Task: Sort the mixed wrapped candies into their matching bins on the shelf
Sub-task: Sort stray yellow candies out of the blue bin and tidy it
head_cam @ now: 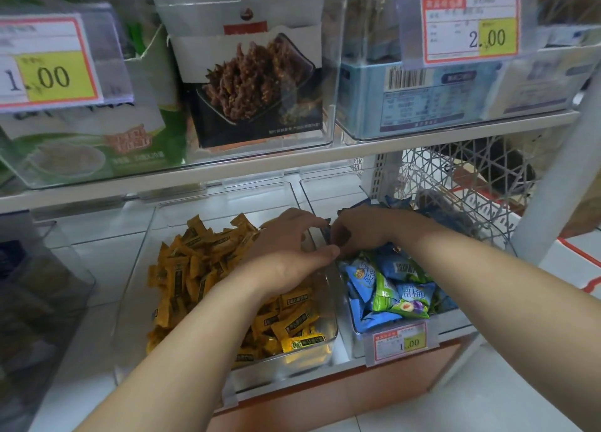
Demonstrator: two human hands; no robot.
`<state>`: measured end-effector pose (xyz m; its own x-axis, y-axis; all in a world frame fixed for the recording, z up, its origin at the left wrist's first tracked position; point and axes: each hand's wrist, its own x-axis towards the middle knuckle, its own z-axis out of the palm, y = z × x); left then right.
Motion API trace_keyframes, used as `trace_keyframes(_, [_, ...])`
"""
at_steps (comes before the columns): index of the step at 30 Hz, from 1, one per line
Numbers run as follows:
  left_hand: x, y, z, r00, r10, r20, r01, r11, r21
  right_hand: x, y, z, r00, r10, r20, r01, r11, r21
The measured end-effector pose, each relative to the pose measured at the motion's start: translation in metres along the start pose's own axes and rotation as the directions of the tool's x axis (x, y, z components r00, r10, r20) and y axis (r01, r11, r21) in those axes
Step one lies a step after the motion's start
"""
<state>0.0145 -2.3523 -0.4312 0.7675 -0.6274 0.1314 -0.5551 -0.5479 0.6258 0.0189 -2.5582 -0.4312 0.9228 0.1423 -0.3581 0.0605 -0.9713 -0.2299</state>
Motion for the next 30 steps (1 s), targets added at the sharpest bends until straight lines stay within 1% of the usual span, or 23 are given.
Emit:
trace_keyframes(2, [-0.001, 0.001, 0.0, 1.0, 0.001, 0.002, -0.001, 1.0, 0.003, -0.001, 0.001, 0.001, 0.998, -0.008, -0.056, 0.007, 1.0, -0.003])
trace_keyframes(3, [-0.001, 0.001, 0.0, 1.0, 0.002, 0.002, -0.002, 1.0, 0.004, -0.002, 0.001, 0.001, 0.994, -0.009, -0.111, 0.007, 1.0, -0.015])
trace_keyframes(6, [0.0, 0.003, -0.001, 1.0, -0.004, 0.003, 0.004, 1.0, 0.008, -0.011, 0.007, 0.003, 0.94, -0.01, -0.341, -0.004, 0.999, -0.04])
trace_keyframes(7, [0.0, 0.003, -0.001, 1.0, -0.004, 0.003, 0.004, 1.0, 0.011, -0.016, 0.009, 0.005, 0.913, -0.022, -0.407, 0.022, 1.0, -0.006])
trace_keyframes(9, [0.001, 0.004, -0.001, 1.0, 0.008, -0.017, -0.007, 1.0, 0.02, -0.029, 0.012, 0.007, 0.859, -0.027, -0.512, 0.11, 0.985, 0.132])
trace_keyframes(11, [0.002, 0.006, 0.0, 0.998, 0.018, -0.065, -0.017, 1.0, 0.021, -0.041, 0.011, 0.007, 0.819, 0.027, -0.573, 0.158, 0.95, 0.27])
trace_keyframes(13, [0.003, 0.009, 0.0, 0.994, 0.024, -0.109, -0.025, 1.0, -0.004, -0.051, 0.005, 0.006, 0.804, 0.054, -0.592, 0.203, 0.911, 0.359])
trace_keyframes(14, [0.003, 0.01, 0.001, 0.99, 0.047, -0.13, -0.05, 0.999, -0.022, -0.056, 0.0, 0.006, 0.808, 0.054, -0.587, 0.237, 0.882, 0.407])
trace_keyframes(17, [0.004, 0.016, 0.003, 0.966, 0.167, -0.199, -0.185, 0.98, -0.076, -0.067, -0.016, 0.006, 0.831, 0.025, -0.556, 0.324, 0.791, 0.519])
trace_keyframes(19, [0.004, 0.018, 0.004, 0.948, 0.209, -0.242, -0.242, 0.964, -0.114, -0.068, -0.024, 0.008, 0.834, 0.043, -0.55, 0.332, 0.757, 0.563])
trace_keyframes(20, [0.004, 0.018, 0.003, 0.946, 0.195, -0.258, -0.236, 0.962, -0.137, -0.068, -0.027, 0.009, 0.832, 0.062, -0.552, 0.331, 0.742, 0.583])
trace_keyframes(23, [0.005, 0.006, -0.007, 0.948, 0.046, -0.315, -0.105, 0.98, -0.172, -0.063, -0.027, 0.011, 0.809, 0.137, -0.571, 0.318, 0.716, 0.622])
trace_keyframes(25, [0.003, -0.009, -0.017, 0.931, -0.025, -0.363, -0.022, 0.992, -0.125, -0.059, -0.018, 0.011, 0.796, 0.19, -0.575, 0.284, 0.721, 0.632])
trace_keyframes(26, [0.001, -0.017, -0.021, 0.93, -0.052, -0.363, 0.021, 0.996, -0.089, -0.056, -0.012, 0.011, 0.792, 0.211, -0.573, 0.268, 0.724, 0.636])
trace_keyframes(28, [-0.004, -0.029, -0.026, 0.946, -0.11, -0.306, 0.116, 0.993, 0.0, -0.046, 0.002, 0.01, 0.791, 0.235, -0.565, 0.226, 0.746, 0.626])
trace_keyframes(30, [-0.006, -0.034, -0.025, 0.955, -0.145, -0.257, 0.174, 0.98, 0.093, -0.031, 0.013, 0.008, 0.788, 0.252, -0.562, 0.164, 0.794, 0.585])
